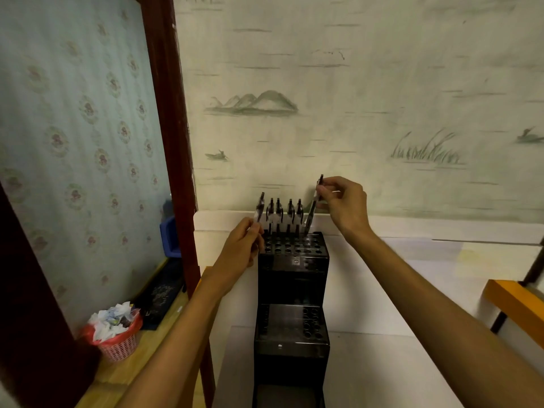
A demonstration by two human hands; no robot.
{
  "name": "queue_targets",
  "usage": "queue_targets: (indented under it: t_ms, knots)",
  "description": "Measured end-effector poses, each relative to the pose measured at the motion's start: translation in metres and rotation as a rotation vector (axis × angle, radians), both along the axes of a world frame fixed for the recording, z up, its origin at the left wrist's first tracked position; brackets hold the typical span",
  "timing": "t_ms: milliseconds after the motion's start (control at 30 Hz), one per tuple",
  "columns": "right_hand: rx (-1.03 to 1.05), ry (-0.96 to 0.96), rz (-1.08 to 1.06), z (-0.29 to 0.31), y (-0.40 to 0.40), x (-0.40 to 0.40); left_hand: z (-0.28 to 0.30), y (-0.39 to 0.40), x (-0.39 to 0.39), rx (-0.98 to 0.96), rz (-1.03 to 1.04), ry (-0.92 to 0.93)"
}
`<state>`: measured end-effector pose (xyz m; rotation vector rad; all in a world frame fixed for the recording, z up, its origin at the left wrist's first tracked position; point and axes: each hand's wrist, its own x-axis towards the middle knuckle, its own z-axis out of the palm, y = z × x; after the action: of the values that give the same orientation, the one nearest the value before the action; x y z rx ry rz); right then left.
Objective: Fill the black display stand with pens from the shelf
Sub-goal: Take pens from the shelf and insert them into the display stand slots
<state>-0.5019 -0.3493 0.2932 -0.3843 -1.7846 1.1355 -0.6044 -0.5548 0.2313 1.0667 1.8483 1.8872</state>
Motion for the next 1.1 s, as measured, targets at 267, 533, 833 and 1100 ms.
queue_targets:
  t_ms: [267, 533, 833, 1100]
  knots:
    - [0.149, -0.139, 0.012, -0.015, -0.002, -0.008, 0.000, -0.002, 0.001, 0.057, 0.041, 0.057]
    - [0.314, -0.227, -0.026, -0.019, -0.002, -0.005, -0.007, 0.003, -0.004, 0.032, 0.096, 0.061]
    - [0.461, -0.288, -0.095, -0.026, -0.002, 0.000, -0.007, 0.007, -0.003, 0.056, 0.127, 0.079]
    - [0.467, -0.411, -0.083, -0.022, 0.000, -0.001, -0.008, 0.016, -0.001, -0.003, 0.154, 0.050]
